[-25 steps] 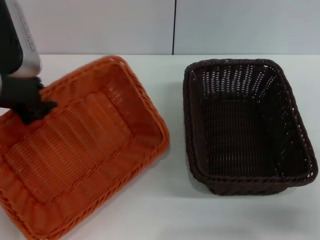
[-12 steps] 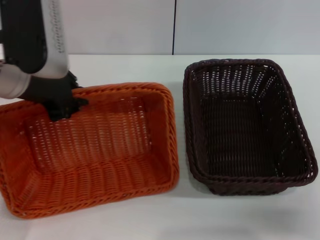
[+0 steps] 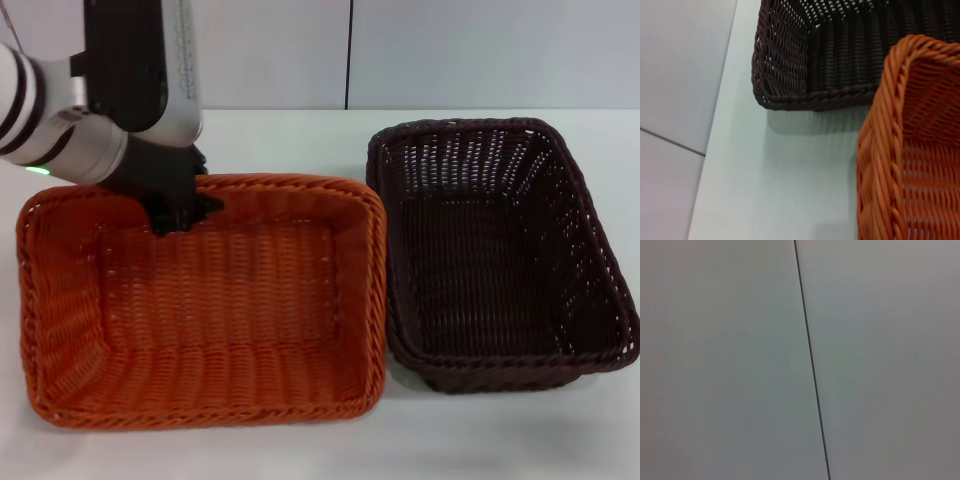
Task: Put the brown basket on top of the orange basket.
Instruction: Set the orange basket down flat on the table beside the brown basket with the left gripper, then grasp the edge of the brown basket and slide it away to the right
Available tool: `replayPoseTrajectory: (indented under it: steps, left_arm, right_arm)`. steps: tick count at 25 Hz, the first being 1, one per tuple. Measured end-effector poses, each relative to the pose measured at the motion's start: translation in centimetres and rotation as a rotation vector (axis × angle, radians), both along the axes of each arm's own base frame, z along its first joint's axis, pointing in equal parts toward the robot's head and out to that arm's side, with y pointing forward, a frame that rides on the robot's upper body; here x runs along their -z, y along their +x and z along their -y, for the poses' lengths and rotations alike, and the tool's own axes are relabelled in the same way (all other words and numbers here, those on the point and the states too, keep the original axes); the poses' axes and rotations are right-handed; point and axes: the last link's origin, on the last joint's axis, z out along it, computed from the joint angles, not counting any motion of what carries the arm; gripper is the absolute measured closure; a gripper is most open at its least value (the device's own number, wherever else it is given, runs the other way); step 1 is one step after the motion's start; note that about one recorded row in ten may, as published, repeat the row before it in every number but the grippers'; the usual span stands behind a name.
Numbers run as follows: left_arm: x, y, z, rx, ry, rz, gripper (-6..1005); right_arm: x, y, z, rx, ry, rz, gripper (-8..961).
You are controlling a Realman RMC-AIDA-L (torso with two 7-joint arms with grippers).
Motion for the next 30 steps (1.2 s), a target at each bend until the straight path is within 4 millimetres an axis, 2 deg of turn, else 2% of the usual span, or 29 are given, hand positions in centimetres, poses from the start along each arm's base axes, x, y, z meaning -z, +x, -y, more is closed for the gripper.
replayPoseTrajectory:
  steps: [9,14,17,21,22,24,25,26,27,29,30]
  left_arm:
    - [1.3,1.1,-1.0,0.044,0.08,-0.021,801]
    - [0.8,1.4,-1.7,0.048,0.158,-0.017,589]
    - [0.1,1.6,-1.9,0.052,0.212,0.009,500]
    - [-1.3,1.9,-1.7,0.069,0.291,0.033,383]
    - [-3.0,2.3,-1.3,0.085,0.385,0.077,353]
    - [-3.0,2.3,-1.3,0.085,0.385,0.077,305]
    - [-6.5,2.3,-0.1,0.089,0.611,0.268,280]
    - [-8.4,1.4,0.9,0.075,0.765,0.439,256]
    - [-8.8,1.3,1.2,0.073,0.799,0.481,232]
    - [-8.8,1.3,1.2,0.073,0.799,0.481,232]
    - [-10.1,0.5,2.3,0.064,0.906,0.618,232]
  right_arm:
    - [0.0,0.0,0.0,-0.002,-0.004,0.003,199]
    - [0.1,0.2,0.3,0.005,-0.005,0.004,199]
    - [0.1,0.3,0.4,0.009,-0.005,0.004,199]
    - [0.0,0.2,0.5,0.007,0.002,0.0,199]
    - [-0.2,0.1,0.5,0.003,0.007,-0.01,200]
    - [-0.2,0.0,0.4,0.003,0.004,-0.02,200]
    - [-0.3,-0.2,0.2,-0.002,-0.008,-0.029,200]
    - [-0.3,-0.3,-0.1,-0.007,-0.022,-0.036,200]
    - [-0.5,-1.1,-1.1,-0.033,-0.083,-0.051,199]
    - [-0.9,-1.7,-1.7,-0.052,-0.122,-0.059,199]
    - [-1.6,-3.0,-2.7,-0.089,-0.179,-0.066,199]
